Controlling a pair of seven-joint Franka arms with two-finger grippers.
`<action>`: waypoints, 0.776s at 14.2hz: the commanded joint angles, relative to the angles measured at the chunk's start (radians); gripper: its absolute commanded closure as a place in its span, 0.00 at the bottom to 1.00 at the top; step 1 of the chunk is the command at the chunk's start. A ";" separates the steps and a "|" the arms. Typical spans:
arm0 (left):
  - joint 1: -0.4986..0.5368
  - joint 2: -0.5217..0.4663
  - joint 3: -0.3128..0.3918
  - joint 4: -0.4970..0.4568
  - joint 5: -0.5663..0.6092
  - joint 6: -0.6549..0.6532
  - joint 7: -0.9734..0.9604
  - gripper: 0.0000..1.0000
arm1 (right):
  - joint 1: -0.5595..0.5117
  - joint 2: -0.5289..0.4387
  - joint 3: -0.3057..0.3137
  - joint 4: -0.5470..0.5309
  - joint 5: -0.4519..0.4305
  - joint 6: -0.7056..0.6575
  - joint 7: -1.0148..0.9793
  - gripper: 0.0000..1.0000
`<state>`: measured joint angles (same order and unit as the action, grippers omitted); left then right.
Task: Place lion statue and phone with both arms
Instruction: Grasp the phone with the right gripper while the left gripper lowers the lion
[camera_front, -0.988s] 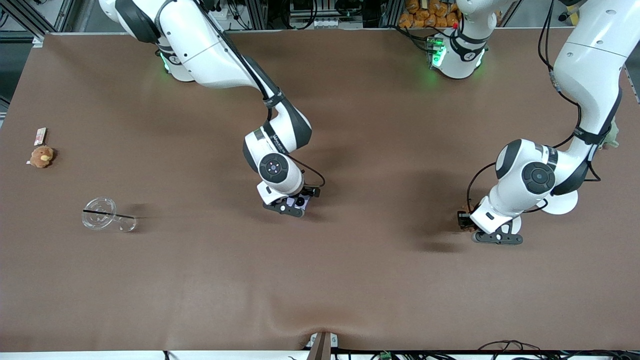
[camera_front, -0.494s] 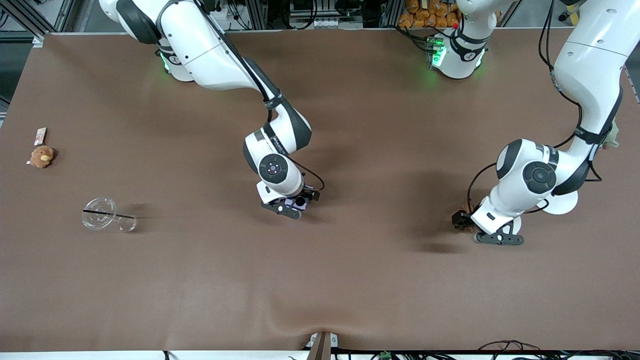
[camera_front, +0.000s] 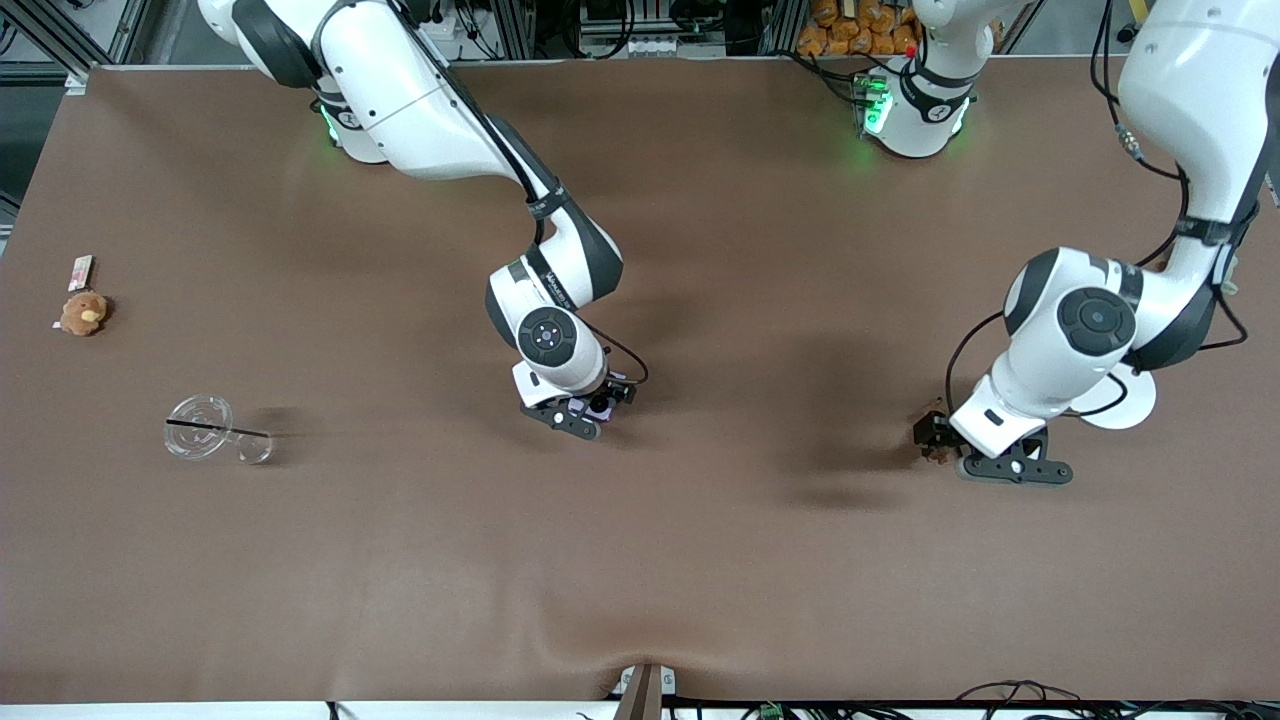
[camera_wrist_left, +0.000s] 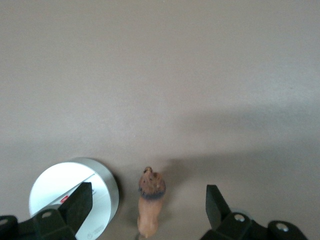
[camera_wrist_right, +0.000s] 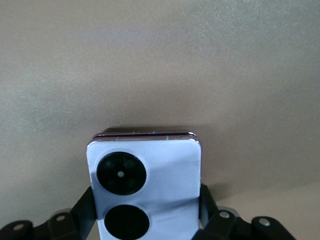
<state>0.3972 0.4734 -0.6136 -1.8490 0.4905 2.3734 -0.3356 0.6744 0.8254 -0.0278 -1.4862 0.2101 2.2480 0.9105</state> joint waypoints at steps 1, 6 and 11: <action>0.009 -0.051 -0.049 0.026 0.013 -0.110 -0.014 0.00 | -0.007 -0.035 -0.024 0.015 -0.049 -0.073 -0.001 0.87; 0.009 -0.073 -0.123 0.137 -0.006 -0.267 -0.014 0.00 | -0.148 -0.175 -0.084 0.011 -0.064 -0.266 -0.353 0.86; 0.006 -0.073 -0.156 0.319 -0.106 -0.466 -0.007 0.00 | -0.448 -0.201 -0.087 0.009 -0.072 -0.303 -0.815 0.85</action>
<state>0.3974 0.4040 -0.7481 -1.6118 0.4073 2.0030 -0.3449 0.3173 0.6399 -0.1382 -1.4510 0.1533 1.9482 0.2078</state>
